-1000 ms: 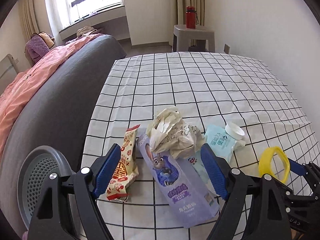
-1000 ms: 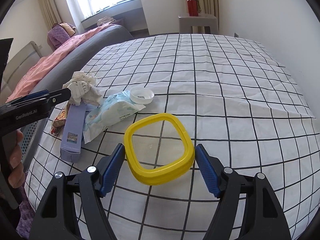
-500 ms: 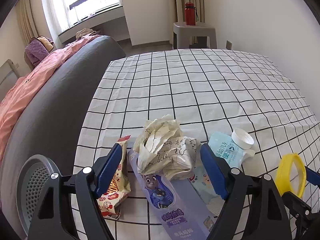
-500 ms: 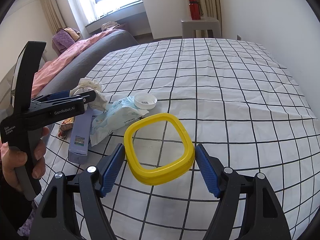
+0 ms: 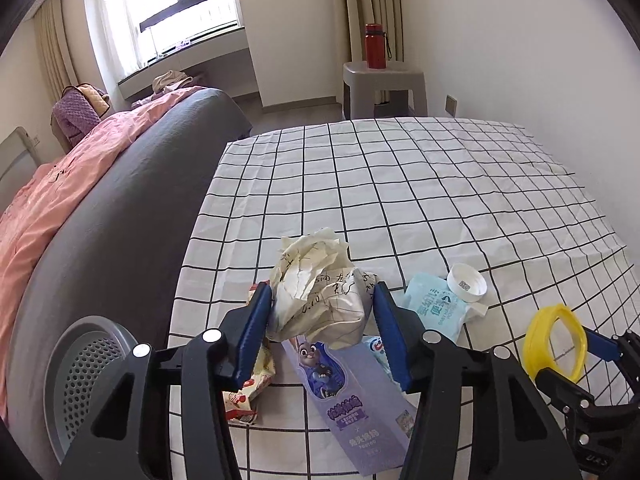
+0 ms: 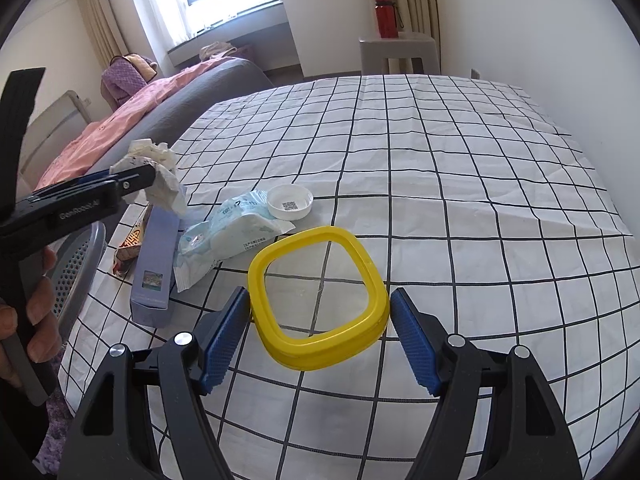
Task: Collect trash
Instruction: 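Close the left tool on the crumpled white tissue while the right tool grasps the yellow ring, then carry tissue and yellow ring over the grey basket and open both tools, then move both tools back from the basket to the sheet, then close the right tool on the purple Zootopia box and lift it, then grasp the red-and-white snack wrapper with the left tool while the right holds the box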
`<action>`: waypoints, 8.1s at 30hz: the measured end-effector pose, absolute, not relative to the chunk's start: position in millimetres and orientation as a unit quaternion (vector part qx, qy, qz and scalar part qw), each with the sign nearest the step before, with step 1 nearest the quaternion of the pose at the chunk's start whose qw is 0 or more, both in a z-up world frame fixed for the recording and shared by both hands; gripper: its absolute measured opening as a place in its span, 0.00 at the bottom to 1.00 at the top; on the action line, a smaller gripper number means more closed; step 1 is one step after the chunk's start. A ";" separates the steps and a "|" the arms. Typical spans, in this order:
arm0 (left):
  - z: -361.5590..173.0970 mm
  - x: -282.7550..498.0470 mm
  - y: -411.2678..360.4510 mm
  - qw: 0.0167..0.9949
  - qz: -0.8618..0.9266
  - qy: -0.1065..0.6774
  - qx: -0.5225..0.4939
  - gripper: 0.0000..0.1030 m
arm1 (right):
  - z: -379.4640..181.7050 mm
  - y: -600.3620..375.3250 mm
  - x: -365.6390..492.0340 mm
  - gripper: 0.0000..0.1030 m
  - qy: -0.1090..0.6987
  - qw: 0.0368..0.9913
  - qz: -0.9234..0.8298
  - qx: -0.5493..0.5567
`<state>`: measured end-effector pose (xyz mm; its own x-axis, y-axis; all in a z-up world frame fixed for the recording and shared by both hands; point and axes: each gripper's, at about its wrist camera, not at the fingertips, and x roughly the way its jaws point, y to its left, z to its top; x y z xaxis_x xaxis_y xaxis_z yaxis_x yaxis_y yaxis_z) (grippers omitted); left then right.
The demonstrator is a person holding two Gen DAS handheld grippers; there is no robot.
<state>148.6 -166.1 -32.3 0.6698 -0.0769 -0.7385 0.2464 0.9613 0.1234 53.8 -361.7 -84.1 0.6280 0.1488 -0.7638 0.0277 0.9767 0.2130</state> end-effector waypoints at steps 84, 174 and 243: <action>-67.6 65.3 188.1 0.895 0.064 0.440 -0.034 0.71 | -60.7 -7.2 95.4 0.73 0.444 0.865 0.232 0.015; -68.7 60.7 49.2 0.885 -0.013 0.466 0.013 0.75 | -103.3 -184.2 123.5 0.64 0.486 0.869 0.090 0.021; -106.5 180.8 -90.5 0.851 -0.052 0.517 0.082 0.44 | -63.3 -301.7 44.9 0.44 0.407 0.893 0.096 0.165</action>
